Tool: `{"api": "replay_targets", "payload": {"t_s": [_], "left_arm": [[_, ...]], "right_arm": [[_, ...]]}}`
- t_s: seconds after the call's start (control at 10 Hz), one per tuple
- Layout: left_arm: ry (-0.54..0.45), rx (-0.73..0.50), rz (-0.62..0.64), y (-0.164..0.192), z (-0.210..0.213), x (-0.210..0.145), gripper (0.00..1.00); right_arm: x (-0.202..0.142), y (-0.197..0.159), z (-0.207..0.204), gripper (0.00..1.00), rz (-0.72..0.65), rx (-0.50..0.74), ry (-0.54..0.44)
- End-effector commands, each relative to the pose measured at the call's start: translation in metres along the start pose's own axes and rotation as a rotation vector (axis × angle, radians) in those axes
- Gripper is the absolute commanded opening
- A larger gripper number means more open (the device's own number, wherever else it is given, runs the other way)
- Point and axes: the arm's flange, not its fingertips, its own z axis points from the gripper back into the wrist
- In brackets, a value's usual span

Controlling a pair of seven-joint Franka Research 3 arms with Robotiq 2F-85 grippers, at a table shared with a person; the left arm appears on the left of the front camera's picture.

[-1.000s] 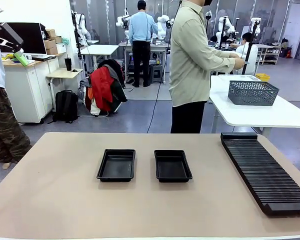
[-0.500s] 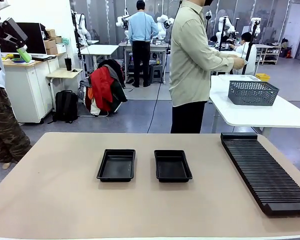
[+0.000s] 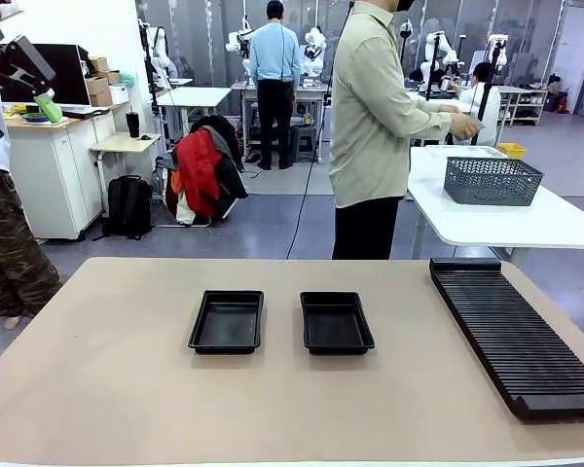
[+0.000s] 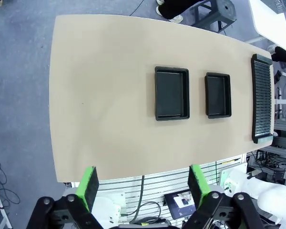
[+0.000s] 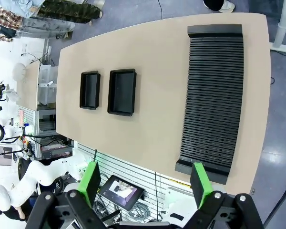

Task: Inspect and transfer BCBs to ESD trays.
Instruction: Pick up the Blank PCB from the PCB Rack and place it in the left ESD tray.

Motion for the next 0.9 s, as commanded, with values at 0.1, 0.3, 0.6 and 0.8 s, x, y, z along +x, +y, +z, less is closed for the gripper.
{"api": "replay_targets", "payload": {"t_s": [0.1, 0.3, 0.6, 0.8], "left_arm": [[-0.002, 0.001, 0.006, 0.0009, 0.0004, 0.0002, 1.0], [-0.002, 0.001, 0.006, 0.0009, 0.0004, 0.0002, 1.0], [-0.002, 0.001, 0.006, 0.0009, 0.0004, 0.0002, 1.0], [-0.002, 0.001, 0.006, 0.0009, 0.0004, 0.0002, 1.0]], "right_arm": [[-0.0001, -0.0002, -0.0003, 1.0, 0.0, 0.0, 0.001], [-0.0001, -0.0002, -0.0003, 1.0, 0.0, 0.0, 0.001], [-0.0001, -0.0002, -0.0003, 1.0, 0.0, 0.0, 0.001], [-0.0001, -0.0002, -0.0003, 1.0, 0.0, 0.0, 0.001]]}}
